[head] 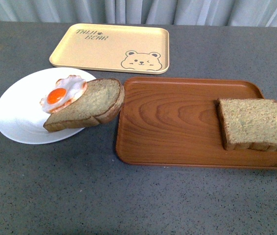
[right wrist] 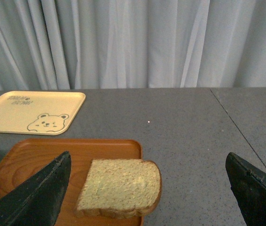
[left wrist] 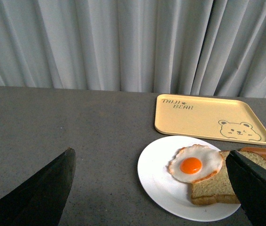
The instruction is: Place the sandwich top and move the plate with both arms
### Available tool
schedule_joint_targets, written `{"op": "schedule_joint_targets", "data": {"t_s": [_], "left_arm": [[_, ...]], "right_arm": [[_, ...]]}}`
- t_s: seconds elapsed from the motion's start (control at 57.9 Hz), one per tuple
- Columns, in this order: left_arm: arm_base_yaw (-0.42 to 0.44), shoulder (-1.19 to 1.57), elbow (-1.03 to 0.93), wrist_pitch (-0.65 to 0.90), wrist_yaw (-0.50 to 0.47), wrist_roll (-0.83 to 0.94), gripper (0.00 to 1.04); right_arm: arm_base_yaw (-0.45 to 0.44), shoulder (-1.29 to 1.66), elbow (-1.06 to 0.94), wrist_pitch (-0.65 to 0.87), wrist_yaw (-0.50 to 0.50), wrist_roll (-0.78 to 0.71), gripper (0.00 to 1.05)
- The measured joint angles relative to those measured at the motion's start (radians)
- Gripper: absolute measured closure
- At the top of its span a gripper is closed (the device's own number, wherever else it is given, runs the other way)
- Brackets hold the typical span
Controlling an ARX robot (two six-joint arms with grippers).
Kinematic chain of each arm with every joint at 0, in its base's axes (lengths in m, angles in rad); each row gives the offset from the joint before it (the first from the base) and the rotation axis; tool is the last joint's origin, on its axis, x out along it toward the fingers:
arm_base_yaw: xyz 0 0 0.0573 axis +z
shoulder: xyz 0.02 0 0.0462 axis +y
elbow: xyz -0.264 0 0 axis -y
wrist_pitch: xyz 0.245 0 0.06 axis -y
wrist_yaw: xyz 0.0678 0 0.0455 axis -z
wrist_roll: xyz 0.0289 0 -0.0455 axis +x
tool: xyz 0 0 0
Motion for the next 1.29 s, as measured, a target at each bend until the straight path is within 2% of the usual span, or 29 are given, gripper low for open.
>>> {"op": "schedule_joint_targets", "data": {"t_s": [0.915, 0.949, 0.984, 1.053, 1.087, 1.157, 1.295], "left_arm": [[0.0, 0.0, 0.0, 0.0, 0.0, 0.0, 0.09], [0.0, 0.0, 0.0, 0.0, 0.0, 0.0, 0.09], [0.0, 0.0, 0.0, 0.0, 0.0, 0.0, 0.09], [0.0, 0.0, 0.0, 0.0, 0.0, 0.0, 0.09], [0.0, 0.0, 0.0, 0.0, 0.0, 0.0, 0.09], [0.0, 0.0, 0.0, 0.0, 0.0, 0.0, 0.09], [0.0, 0.0, 0.0, 0.0, 0.0, 0.0, 0.09]], "right_arm": [[0.0, 0.0, 0.0, 0.0, 0.0, 0.0, 0.09], [-0.005, 0.024, 0.013, -0.042, -0.001, 0.024, 0.09], [-0.068, 0.176, 0.108, -0.248, -0.061, 0.103, 0.09], [-0.18, 0.386, 0.175, -0.296, -0.144, 0.15, 0.09], [-0.256, 0.522, 0.198, -0.238, -0.193, 0.158, 0.09], [-0.348, 0.72, 0.233, -0.116, -0.261, 0.156, 0.09], [-0.428, 1.13, 0.306, 0.127, -0.341, 0.151, 0.09]]}}
